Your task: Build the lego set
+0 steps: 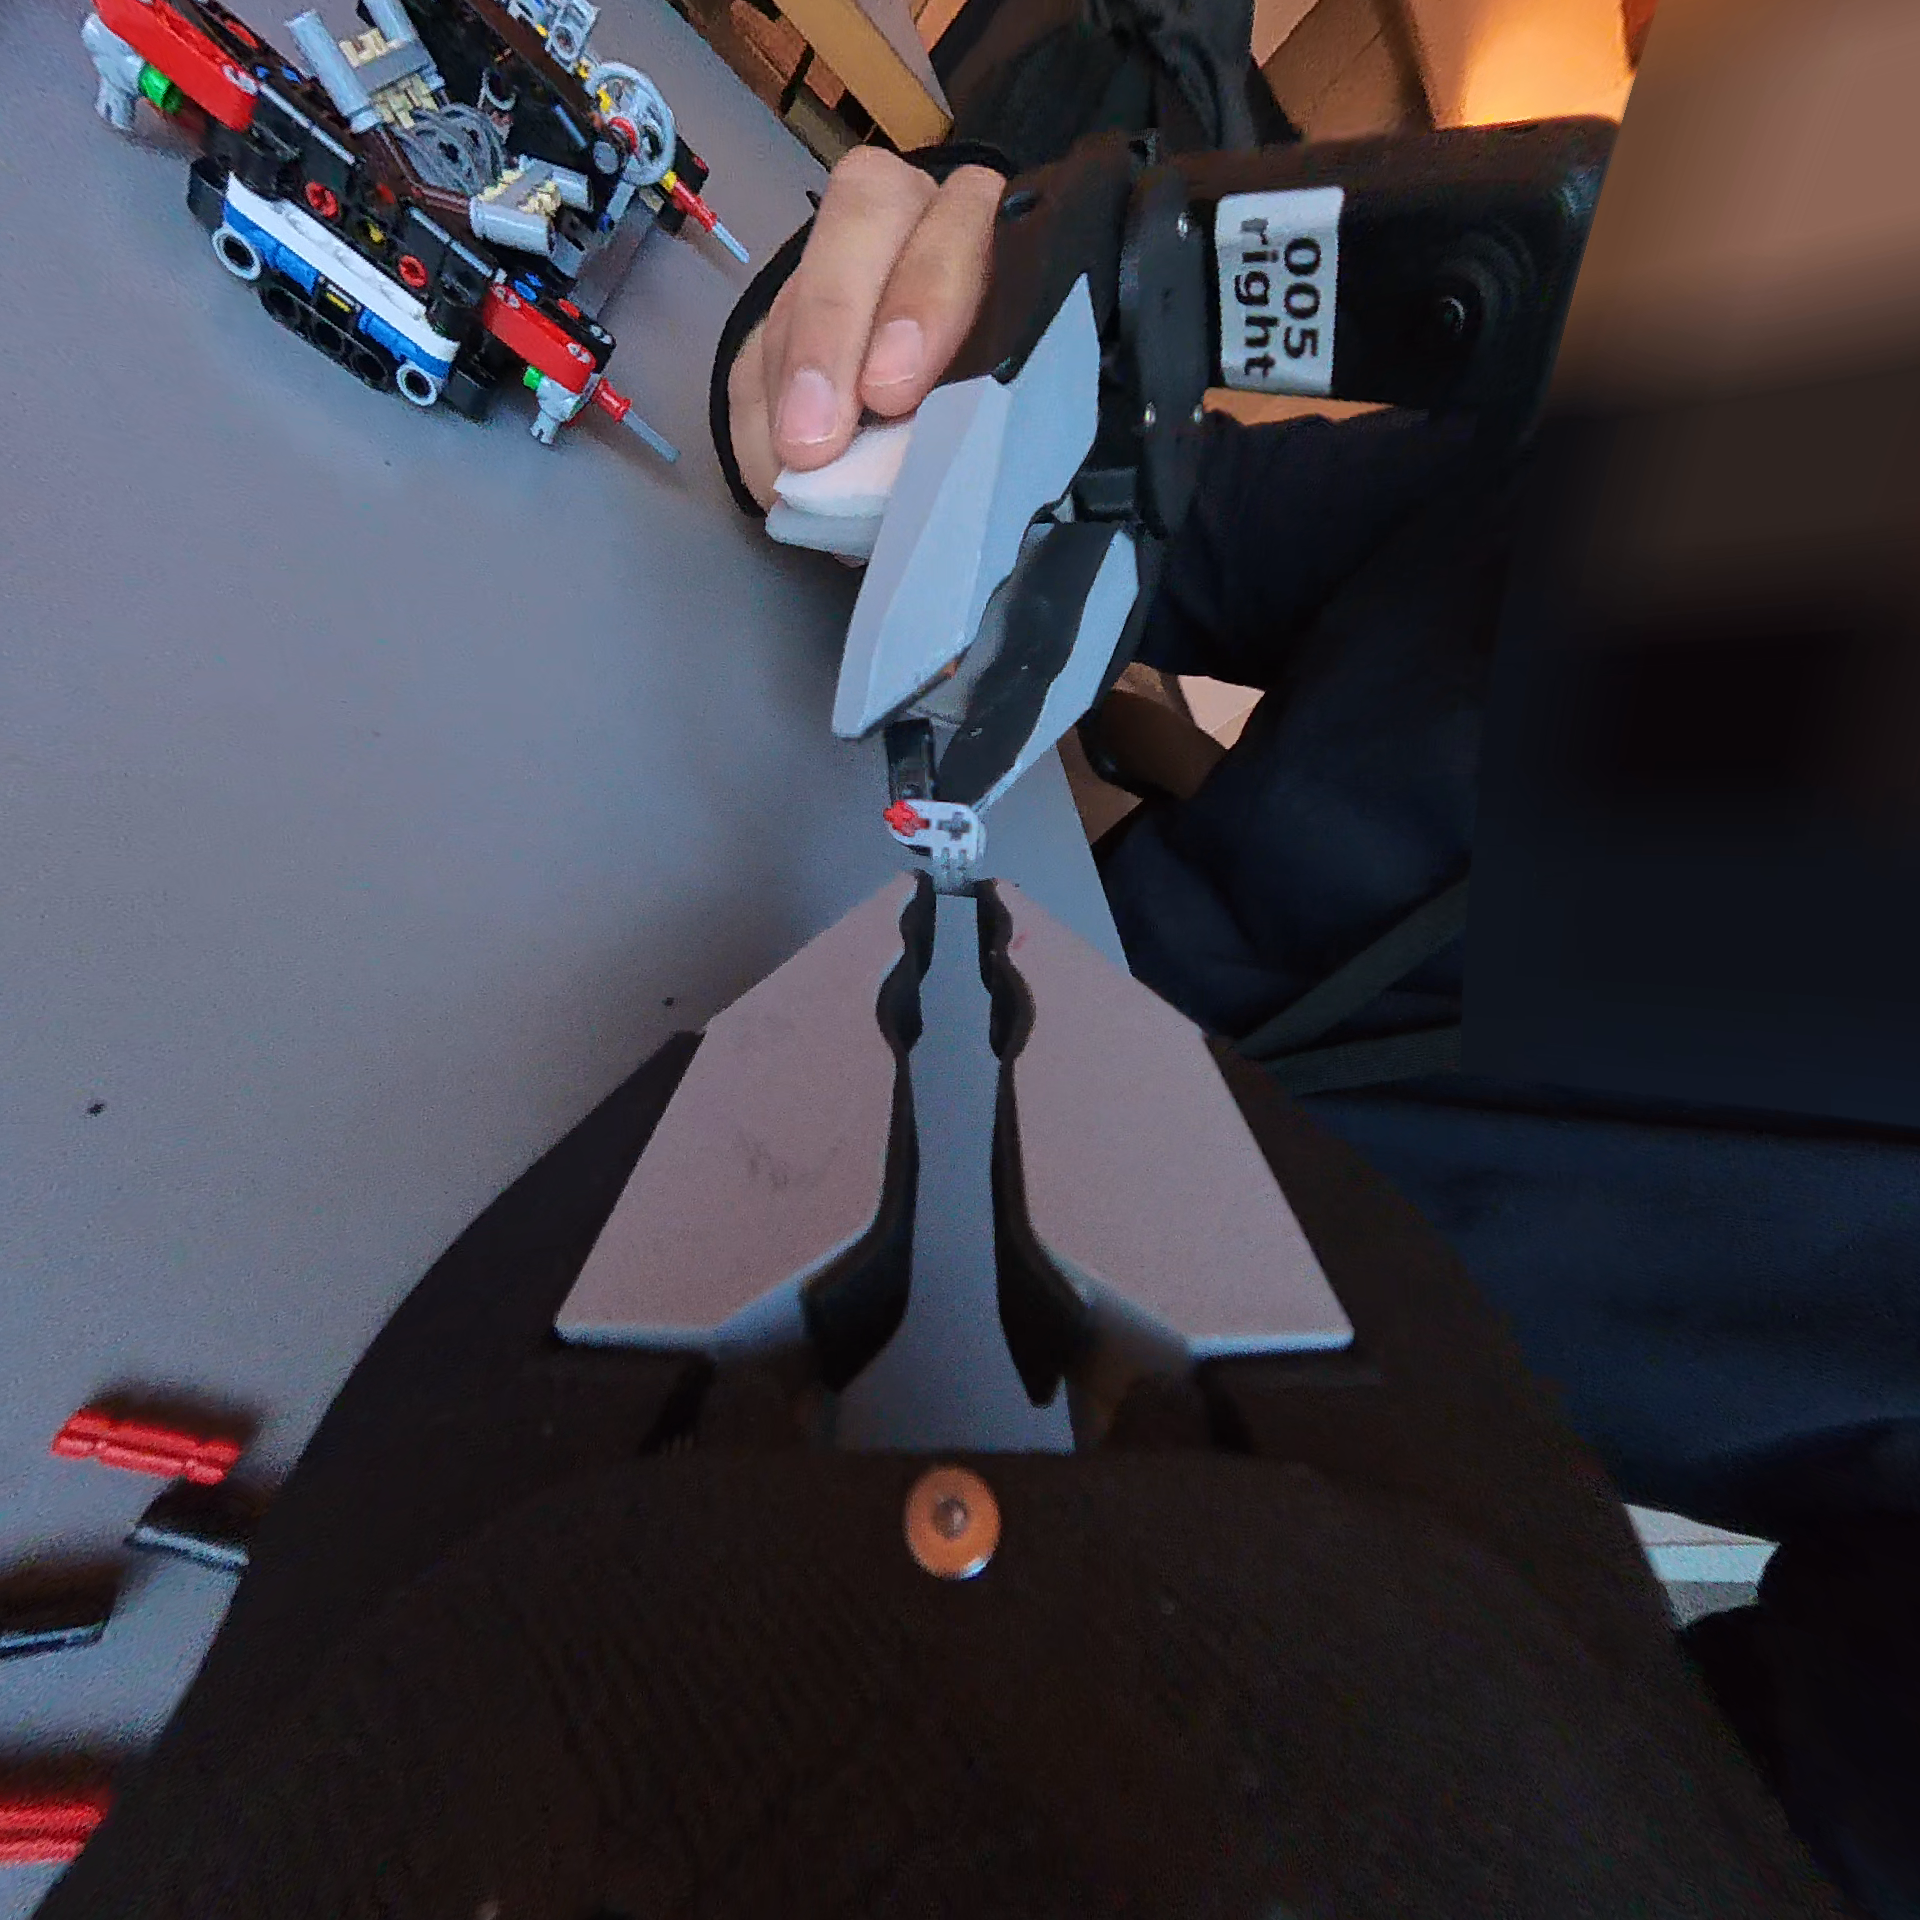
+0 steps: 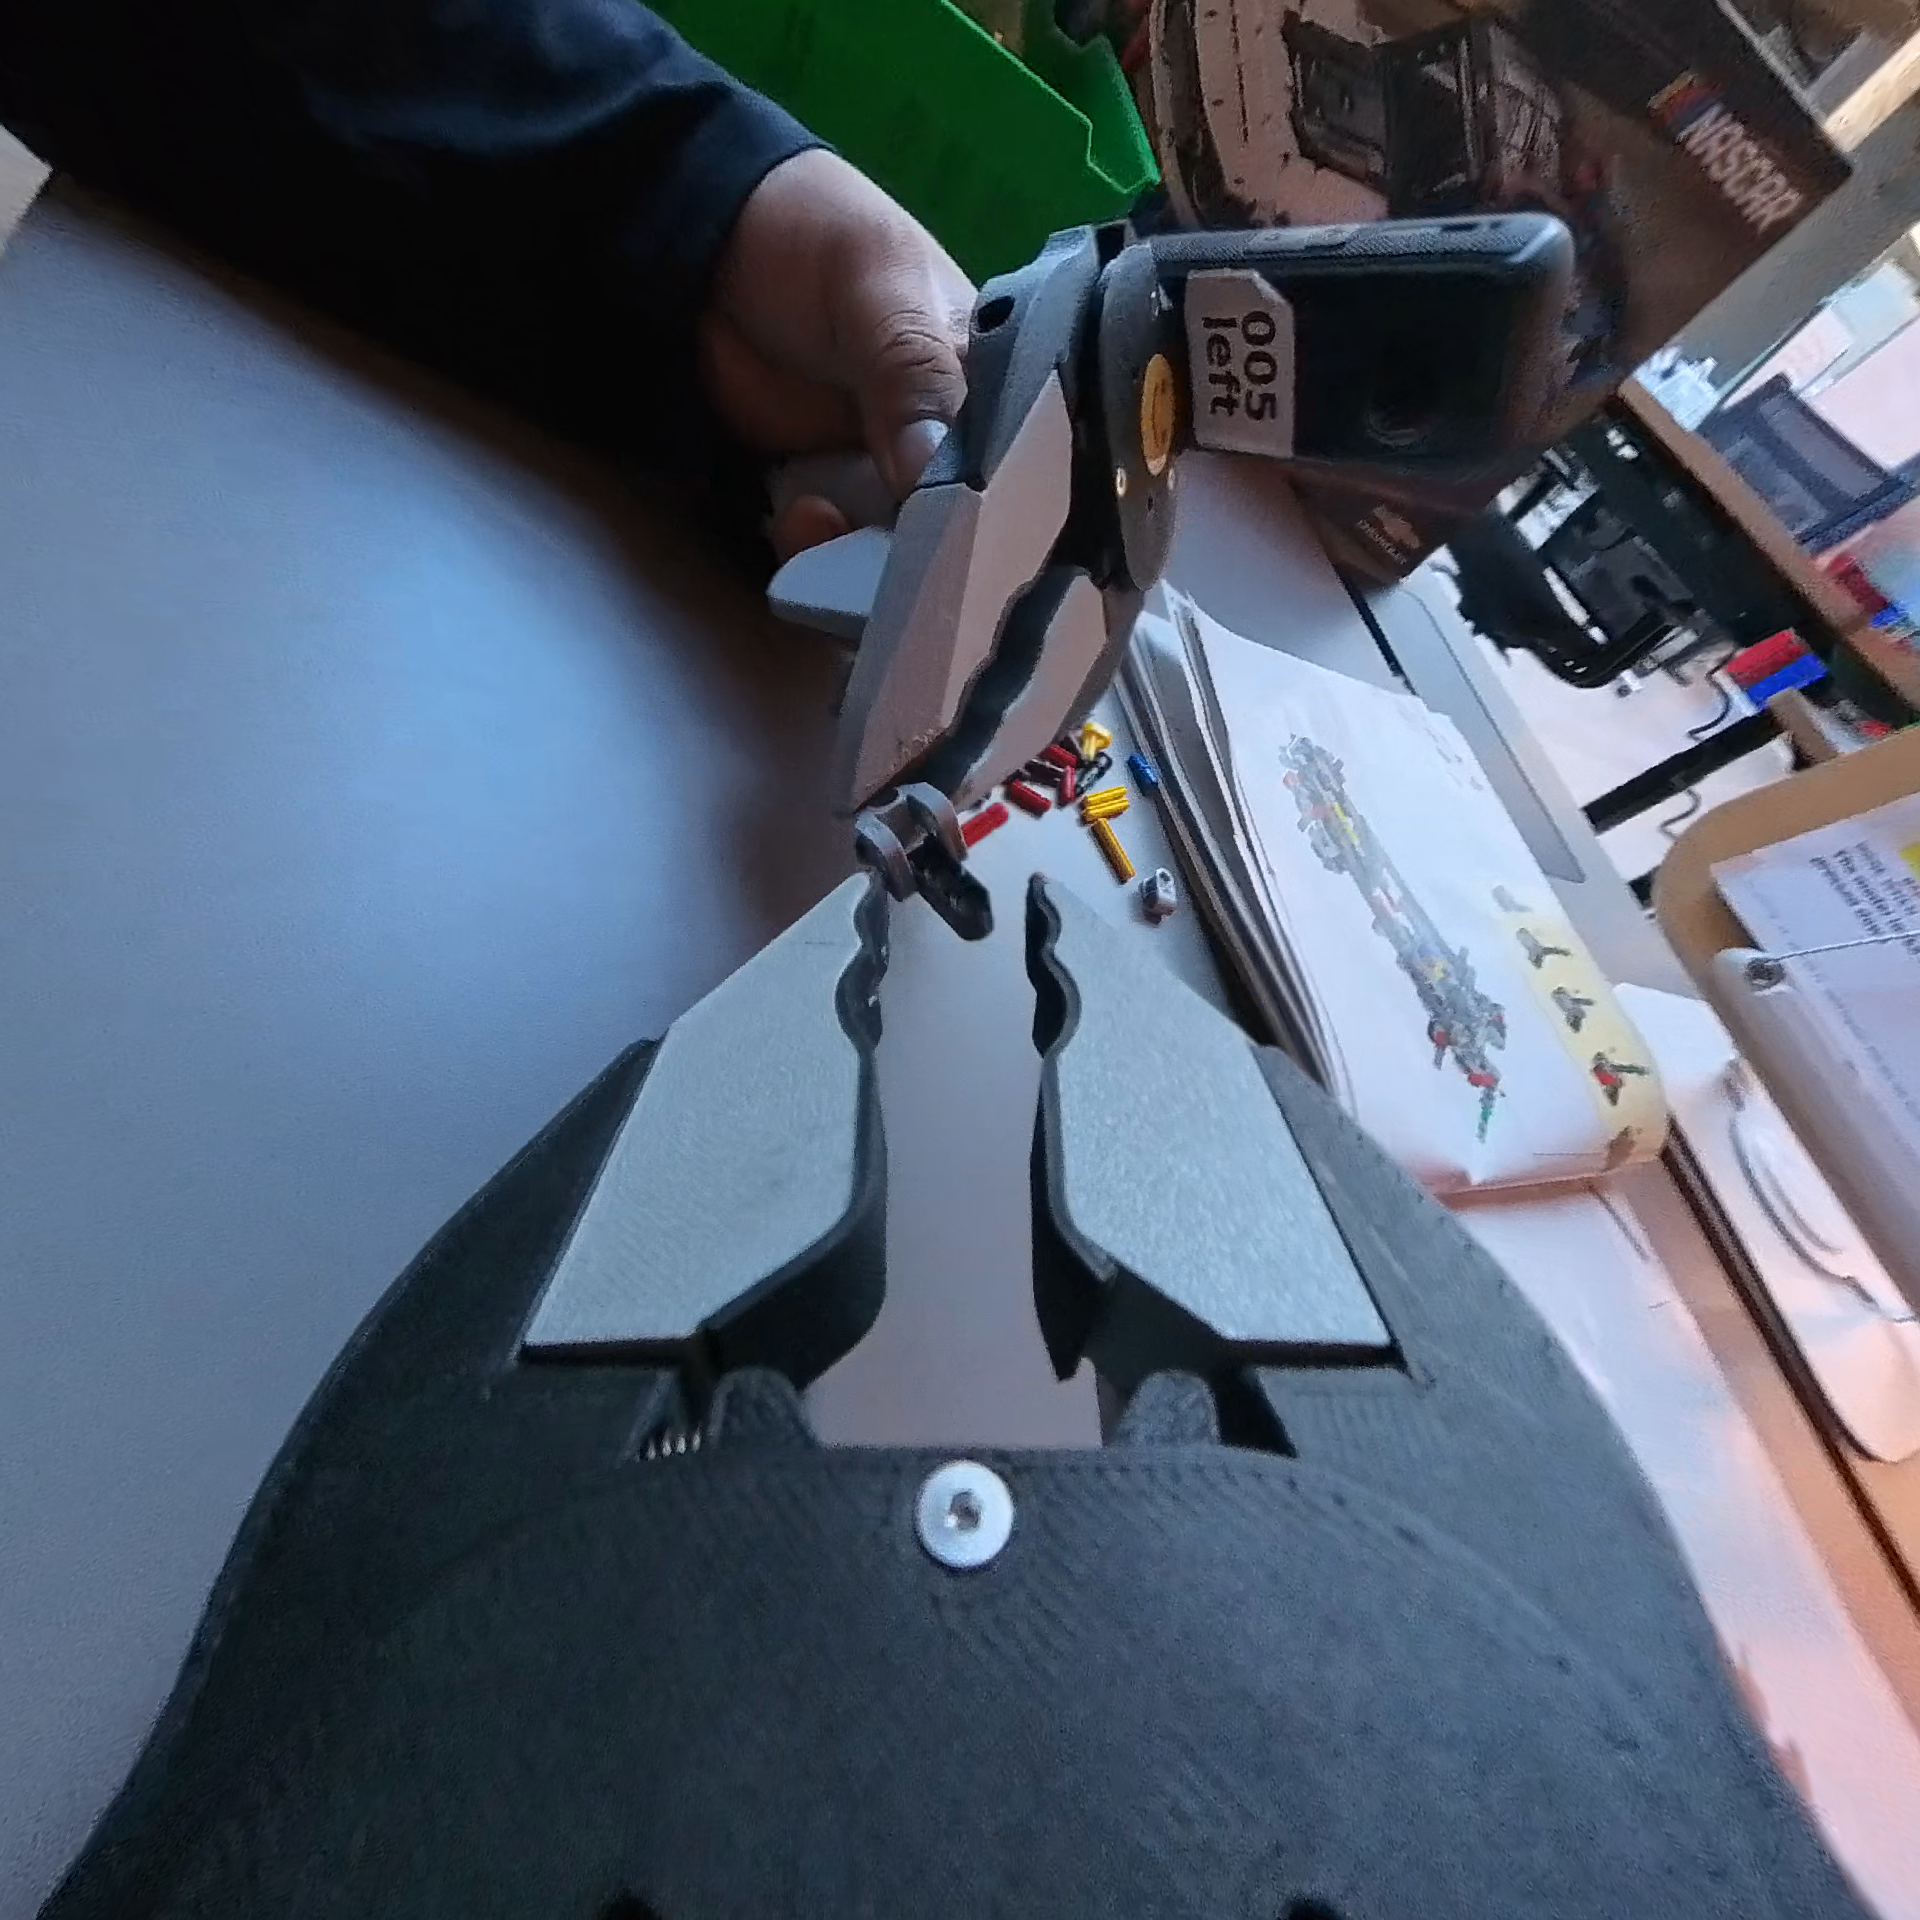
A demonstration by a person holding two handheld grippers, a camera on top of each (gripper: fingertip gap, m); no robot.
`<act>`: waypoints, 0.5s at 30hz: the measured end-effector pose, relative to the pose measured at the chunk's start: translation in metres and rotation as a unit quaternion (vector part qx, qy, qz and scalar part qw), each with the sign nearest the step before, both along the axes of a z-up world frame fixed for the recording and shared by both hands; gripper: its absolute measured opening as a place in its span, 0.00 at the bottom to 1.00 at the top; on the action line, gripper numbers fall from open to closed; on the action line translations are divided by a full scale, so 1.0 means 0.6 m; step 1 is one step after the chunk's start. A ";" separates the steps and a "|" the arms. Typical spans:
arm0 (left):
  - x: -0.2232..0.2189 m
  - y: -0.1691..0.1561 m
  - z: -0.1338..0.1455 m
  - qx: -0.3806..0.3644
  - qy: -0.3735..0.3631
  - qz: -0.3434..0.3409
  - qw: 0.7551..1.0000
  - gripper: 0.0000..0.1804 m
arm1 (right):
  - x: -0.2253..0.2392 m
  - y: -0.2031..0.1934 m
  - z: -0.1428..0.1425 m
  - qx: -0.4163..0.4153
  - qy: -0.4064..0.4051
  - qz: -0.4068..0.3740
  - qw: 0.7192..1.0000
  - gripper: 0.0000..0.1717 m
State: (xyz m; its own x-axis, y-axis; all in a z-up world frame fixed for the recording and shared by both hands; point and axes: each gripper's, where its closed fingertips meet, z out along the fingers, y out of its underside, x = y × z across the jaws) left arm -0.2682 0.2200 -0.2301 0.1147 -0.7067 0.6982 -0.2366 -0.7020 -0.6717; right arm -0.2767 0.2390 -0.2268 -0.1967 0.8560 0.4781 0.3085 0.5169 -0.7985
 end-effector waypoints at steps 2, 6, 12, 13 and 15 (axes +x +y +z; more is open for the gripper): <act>-0.001 0.001 0.001 -0.022 -0.008 0.003 1.000 0.03 | 0.001 0.000 -0.005 -0.022 -0.009 0.005 1.000 0.12; -0.002 0.002 0.002 -0.058 -0.025 0.006 0.998 0.03 | 0.000 -0.003 -0.013 -0.047 -0.024 0.013 0.999 0.11; -0.004 0.005 0.003 -0.082 -0.035 0.014 0.996 0.03 | 0.000 -0.003 -0.006 -0.064 -0.016 0.015 0.998 0.08; -0.004 0.006 0.002 -0.082 -0.034 0.014 0.996 0.03 | 0.000 -0.003 -0.006 -0.063 -0.015 0.015 0.998 0.08; -0.003 0.005 0.001 -0.080 -0.032 0.013 0.996 0.03 | -0.001 -0.002 -0.004 -0.059 -0.008 0.015 0.998 0.09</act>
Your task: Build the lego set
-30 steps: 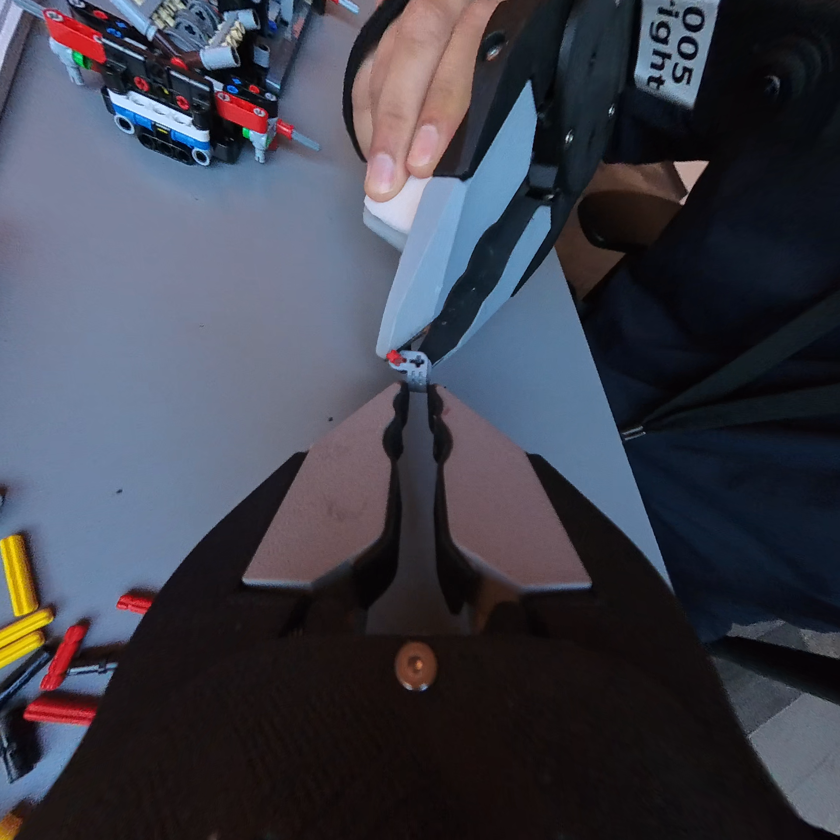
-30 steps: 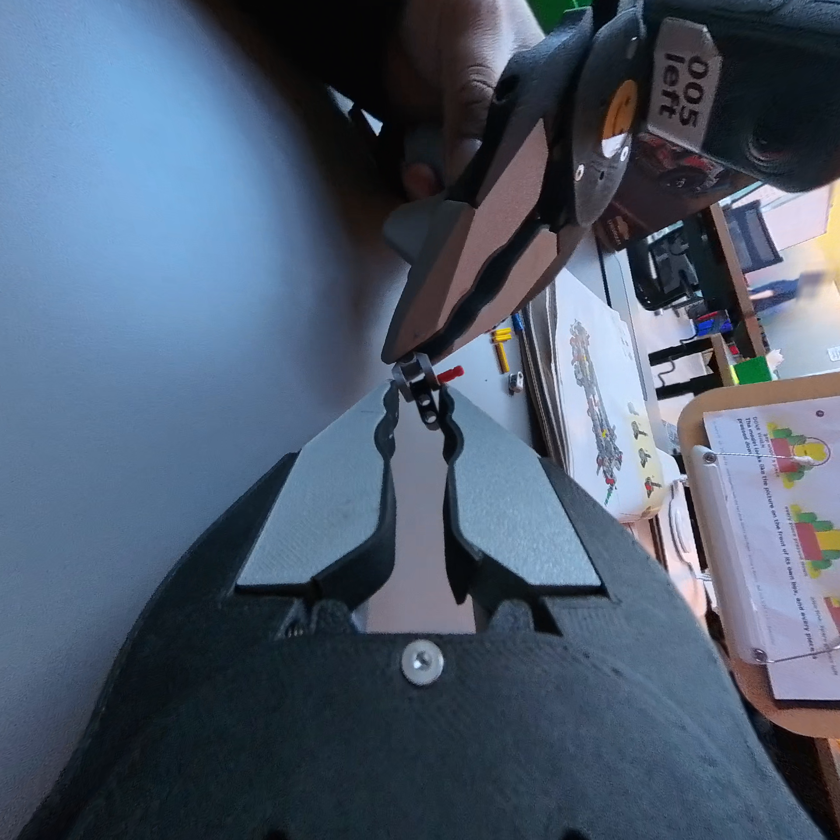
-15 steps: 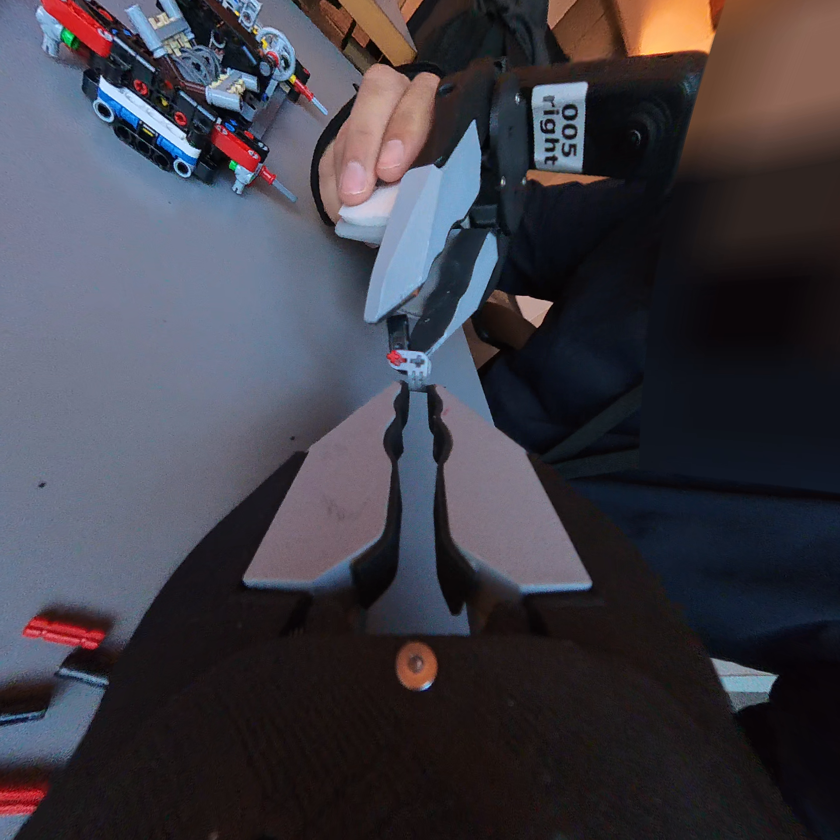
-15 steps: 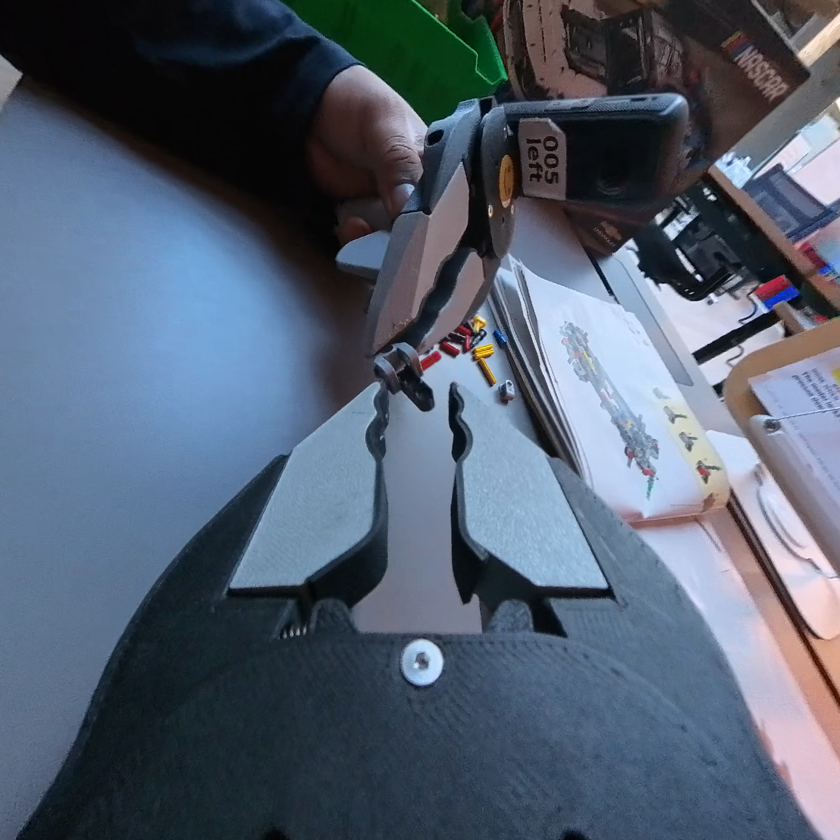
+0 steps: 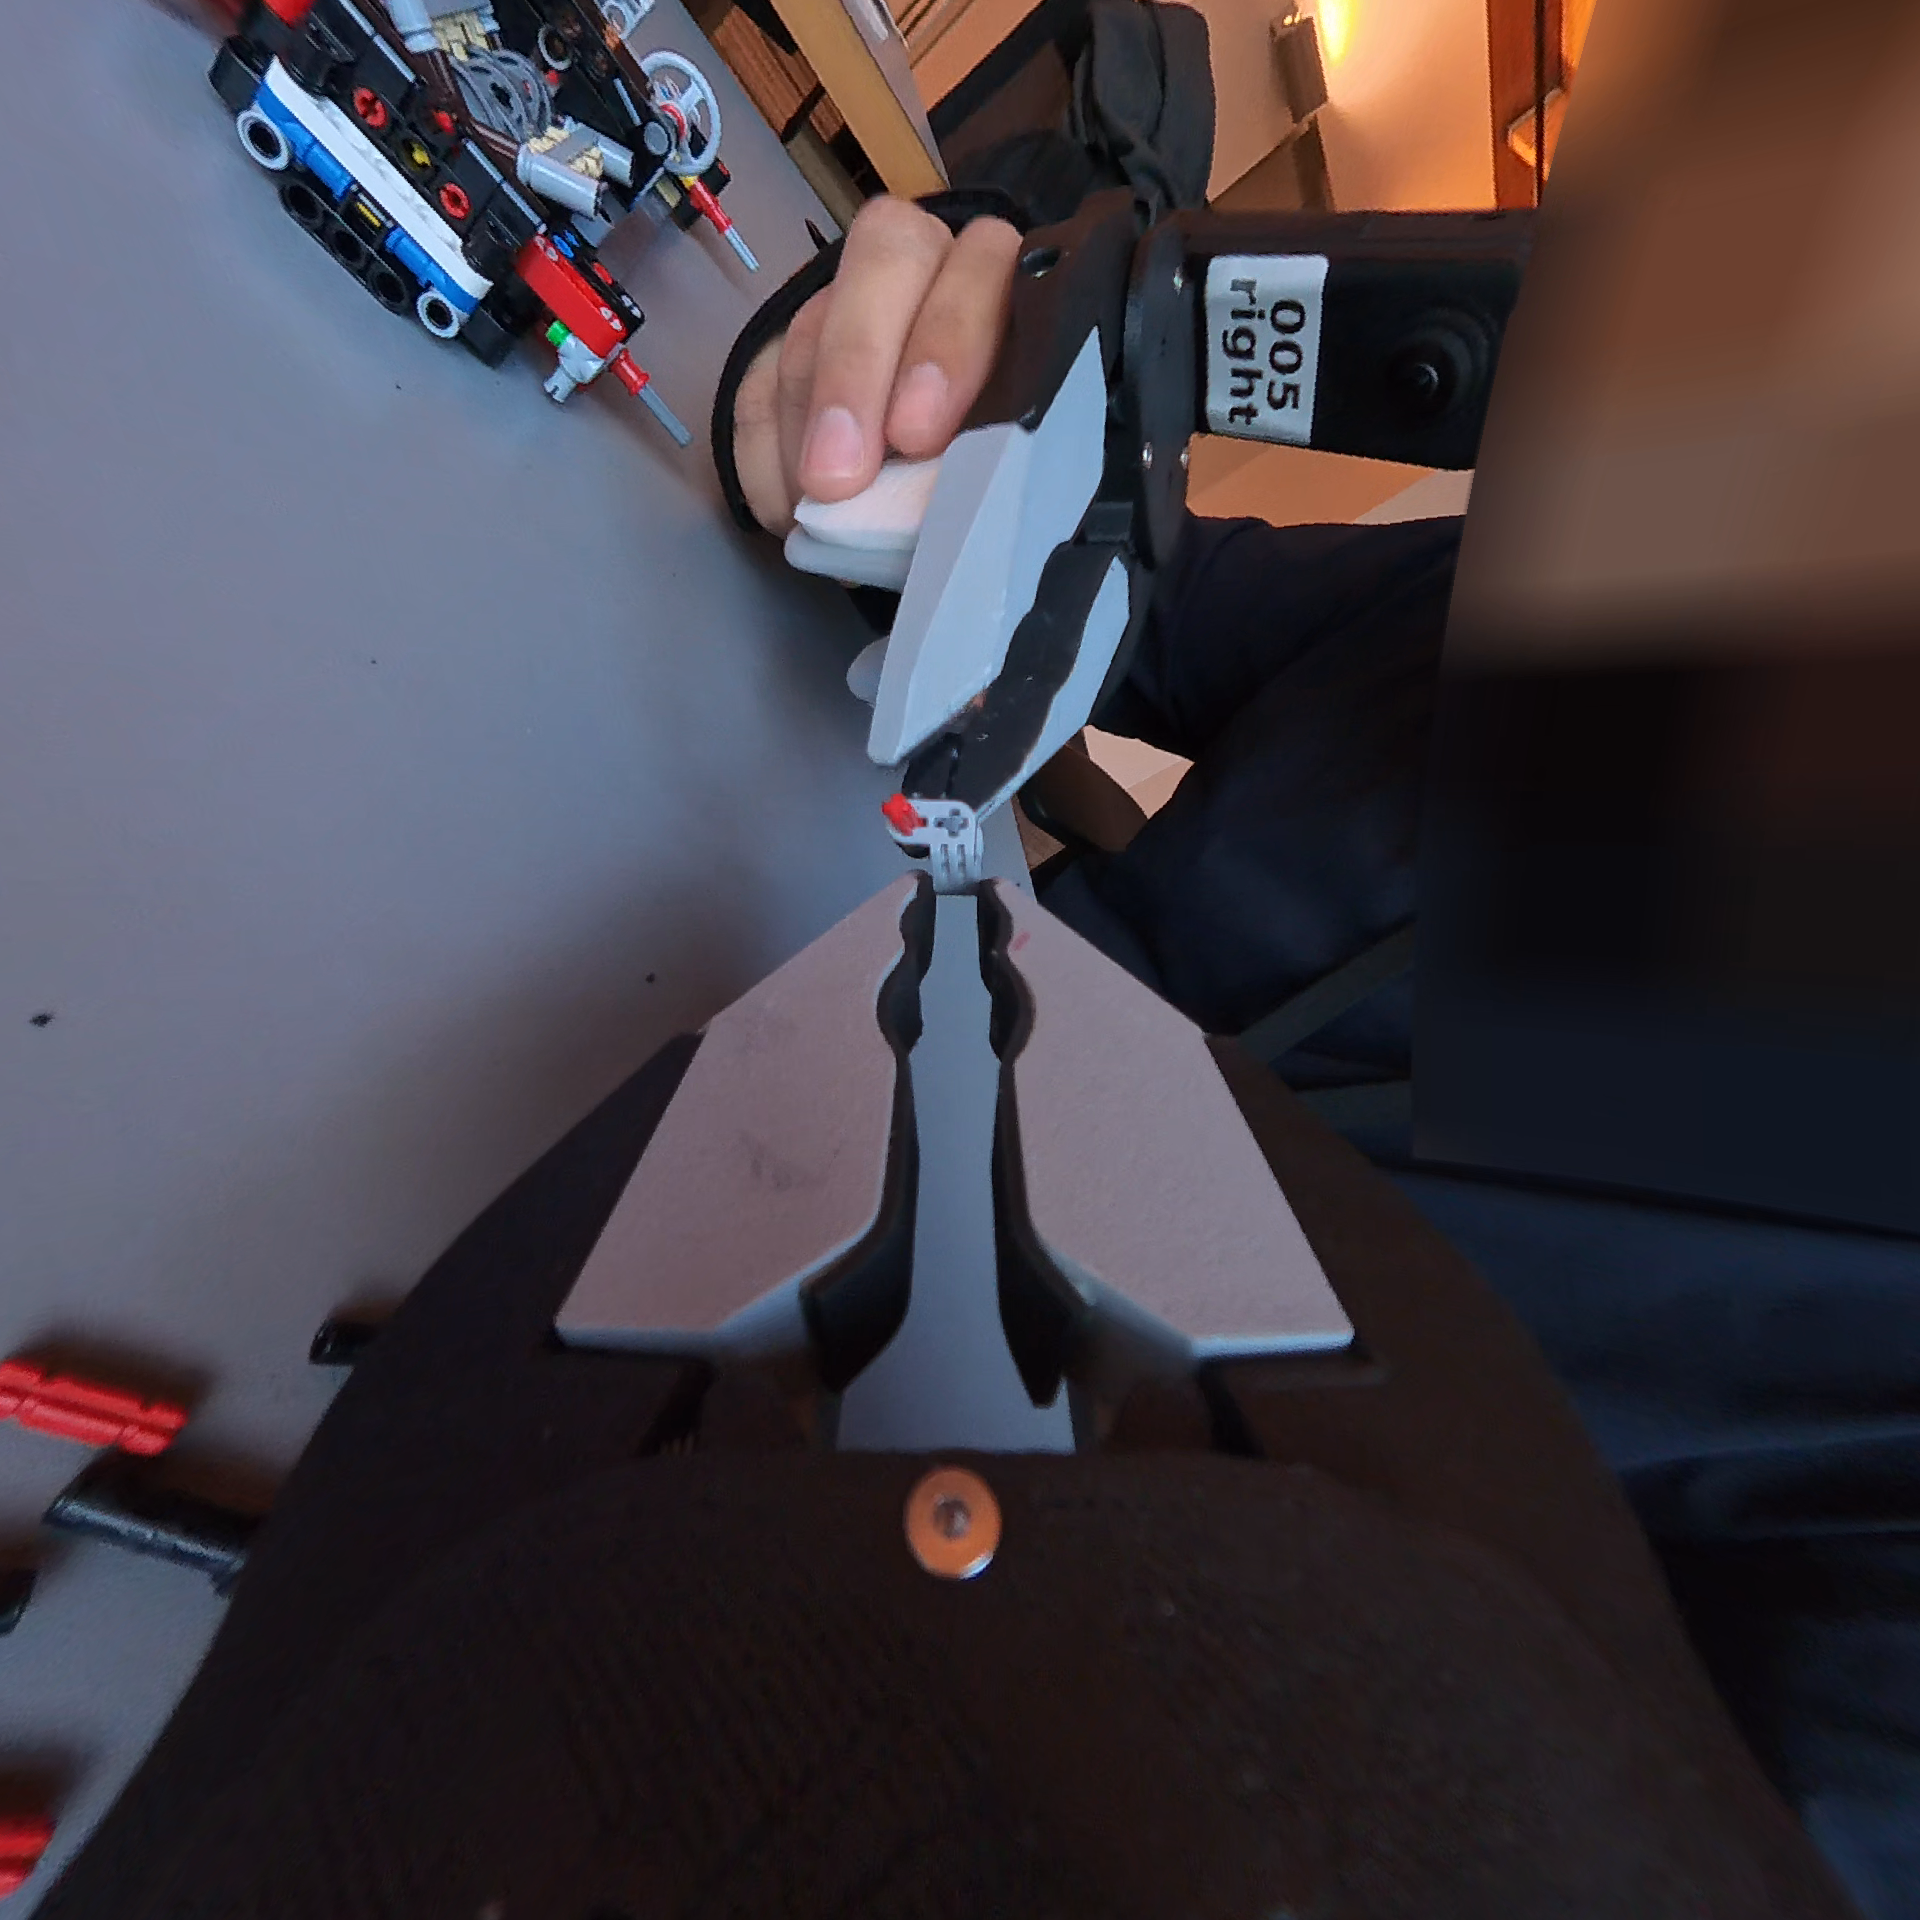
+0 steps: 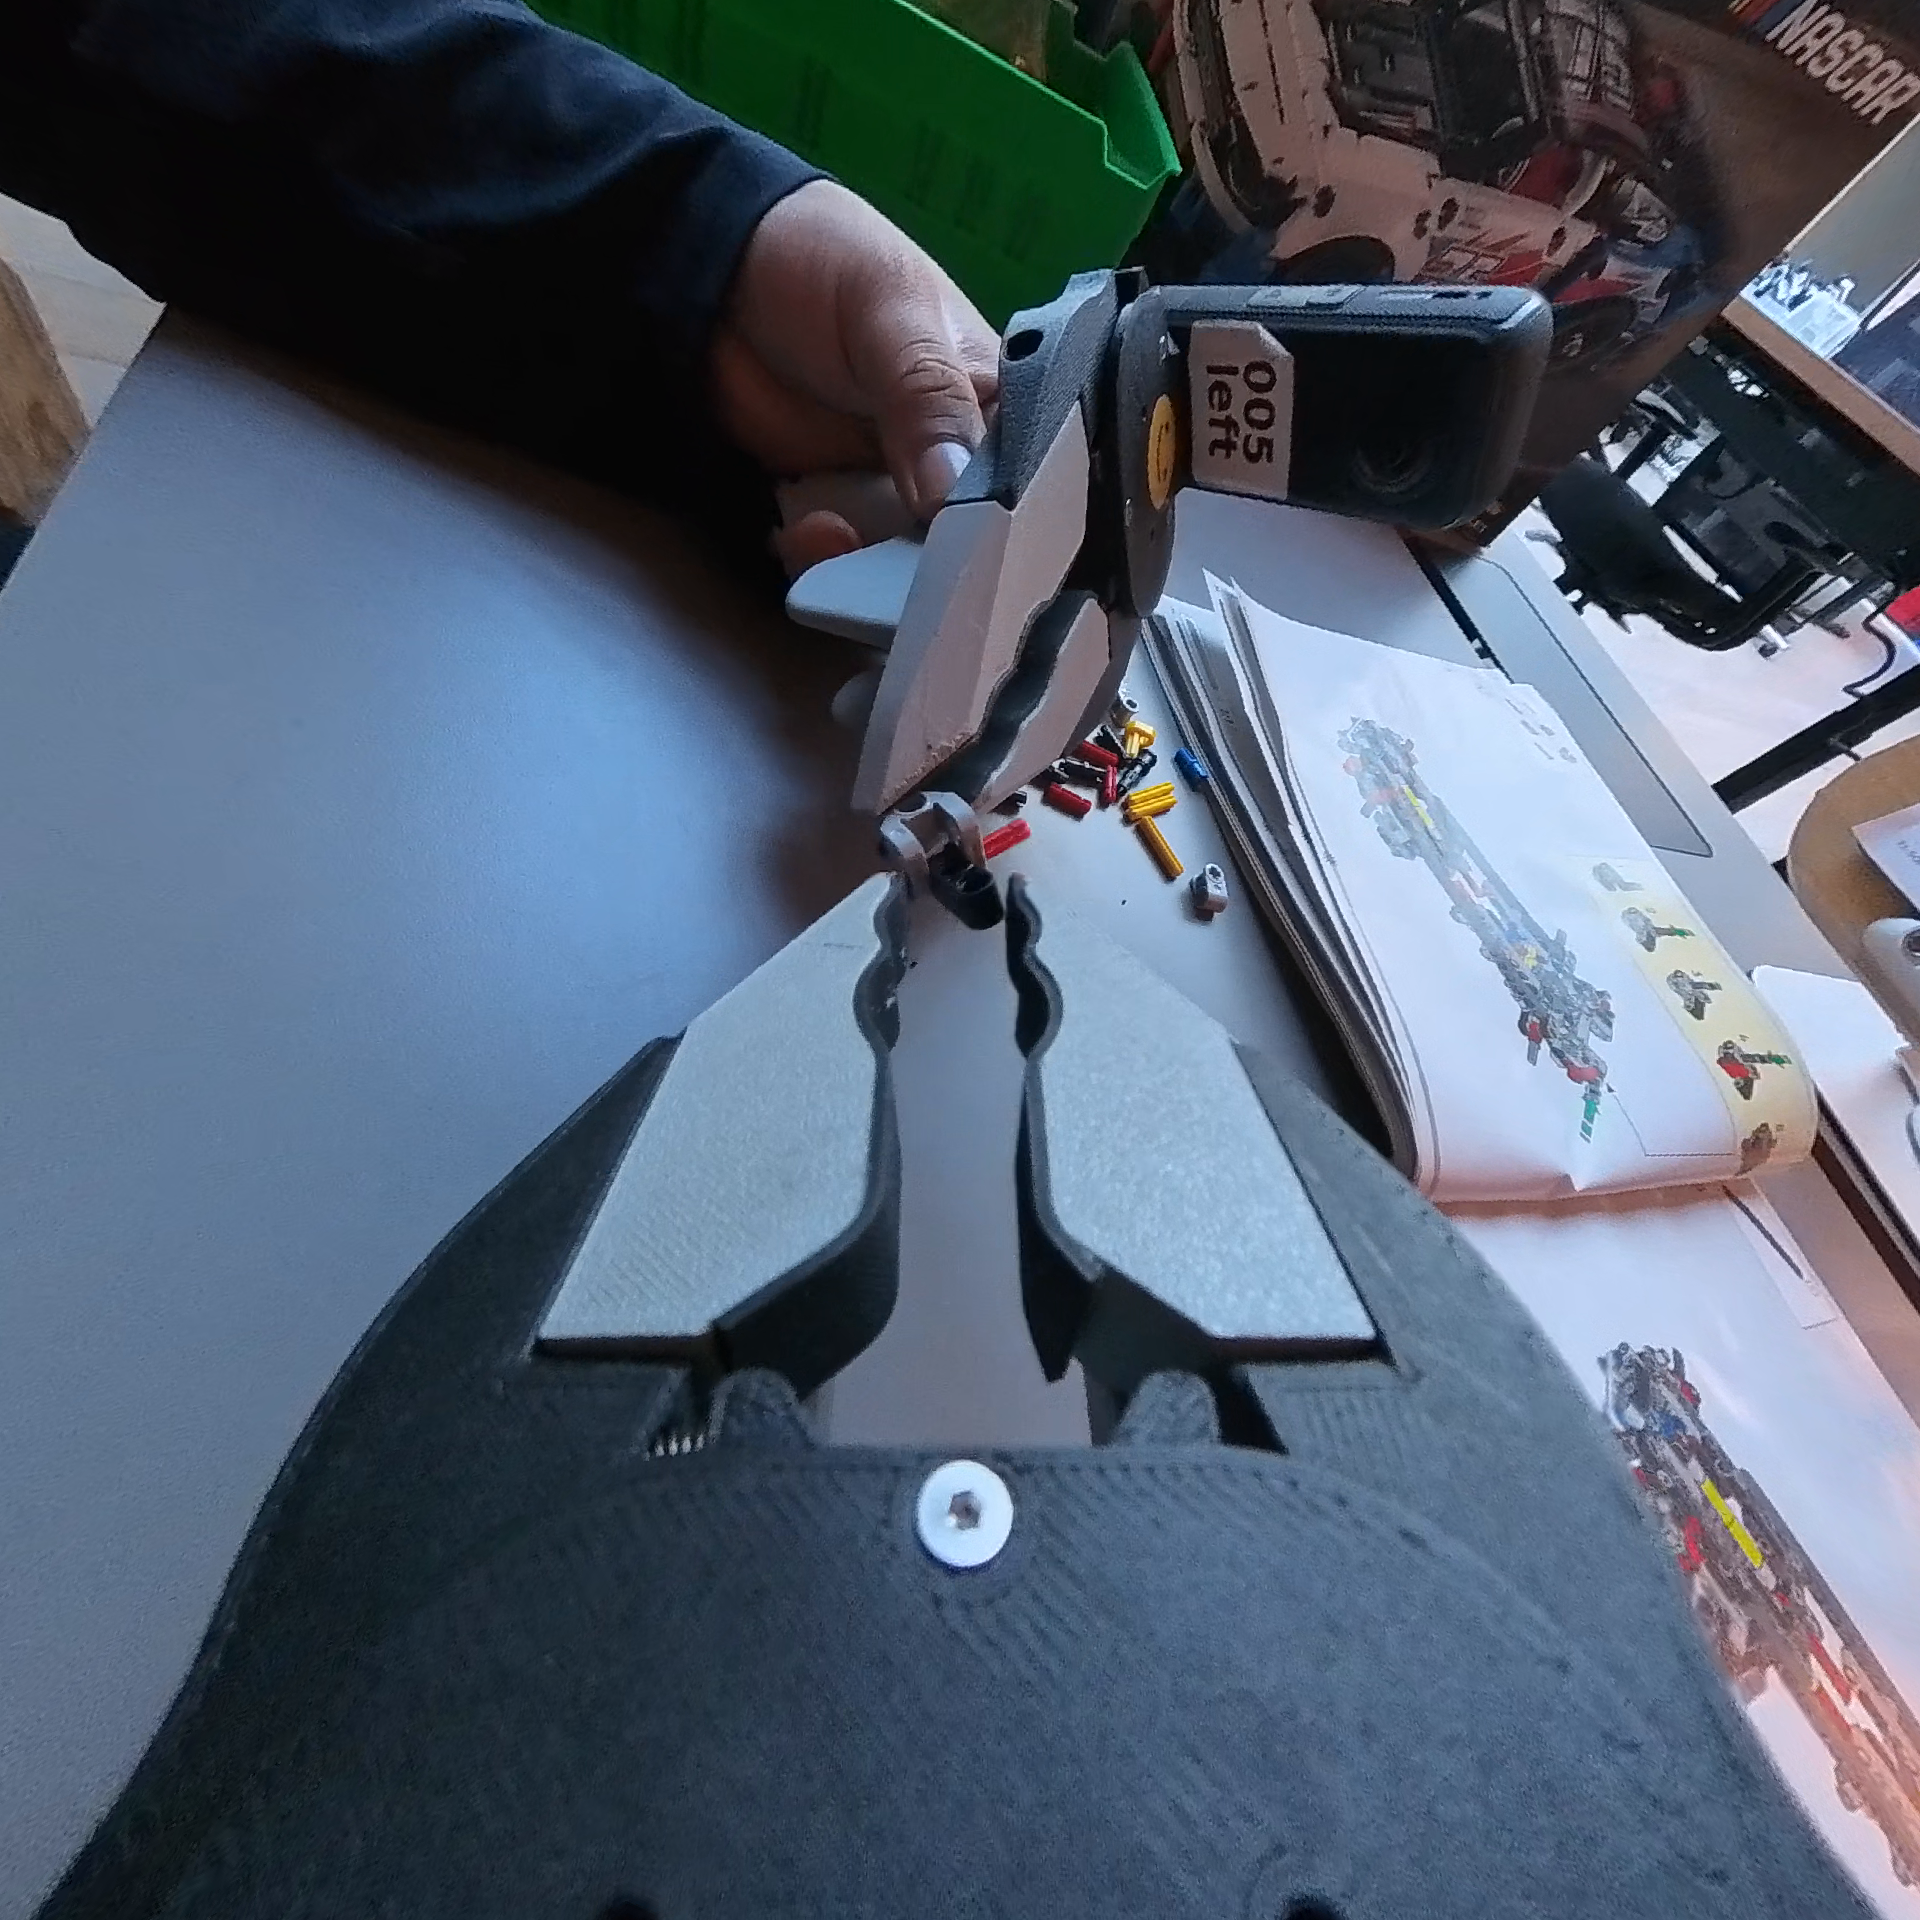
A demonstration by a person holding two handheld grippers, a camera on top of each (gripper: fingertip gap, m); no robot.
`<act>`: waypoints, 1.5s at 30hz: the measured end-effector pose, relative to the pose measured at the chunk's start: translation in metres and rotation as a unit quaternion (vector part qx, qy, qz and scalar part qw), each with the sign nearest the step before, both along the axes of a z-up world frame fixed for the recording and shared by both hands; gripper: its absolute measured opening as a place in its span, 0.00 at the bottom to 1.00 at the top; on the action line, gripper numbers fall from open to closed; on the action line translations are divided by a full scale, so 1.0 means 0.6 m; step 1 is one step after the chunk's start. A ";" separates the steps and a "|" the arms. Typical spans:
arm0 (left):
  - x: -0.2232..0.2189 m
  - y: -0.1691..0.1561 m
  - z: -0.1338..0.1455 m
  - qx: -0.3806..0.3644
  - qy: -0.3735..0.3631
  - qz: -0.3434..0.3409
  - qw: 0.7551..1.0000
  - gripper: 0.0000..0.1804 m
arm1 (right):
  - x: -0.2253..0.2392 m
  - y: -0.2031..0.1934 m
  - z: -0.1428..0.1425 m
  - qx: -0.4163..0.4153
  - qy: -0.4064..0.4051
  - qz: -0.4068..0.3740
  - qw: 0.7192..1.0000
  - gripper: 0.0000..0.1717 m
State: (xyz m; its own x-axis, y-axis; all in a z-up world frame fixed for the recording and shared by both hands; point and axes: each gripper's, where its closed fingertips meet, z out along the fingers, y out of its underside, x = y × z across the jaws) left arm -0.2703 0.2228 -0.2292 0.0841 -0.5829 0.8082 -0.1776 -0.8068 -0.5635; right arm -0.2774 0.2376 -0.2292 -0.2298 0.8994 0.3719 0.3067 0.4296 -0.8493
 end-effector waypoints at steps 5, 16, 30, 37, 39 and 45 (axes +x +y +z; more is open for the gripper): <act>0.004 -0.004 -0.006 0.000 0.013 -0.003 1.000 0.03 | -0.001 0.008 -0.010 0.000 -0.008 -0.002 1.000 0.21; 0.020 -0.017 -0.027 -0.023 0.073 0.003 0.997 0.03 | 0.001 -0.024 -0.024 0.053 -0.014 0.061 0.997 0.26; 0.031 -0.029 -0.043 -0.052 0.097 -0.009 0.994 0.03 | 0.003 -0.037 -0.050 0.071 -0.051 0.092 0.992 0.17; 0.033 -0.038 -0.041 -0.046 0.096 -0.029 0.994 0.03 | 0.007 -0.045 -0.054 0.046 -0.069 0.093 0.992 0.15; 0.031 -0.037 -0.049 -0.047 0.108 -0.027 0.993 0.03 | 0.008 -0.048 -0.064 0.057 -0.086 0.093 0.990 0.12; 0.024 -0.036 -0.062 -0.065 0.117 -0.025 0.991 0.03 | 0.004 -0.049 -0.085 0.083 -0.128 0.069 0.986 0.09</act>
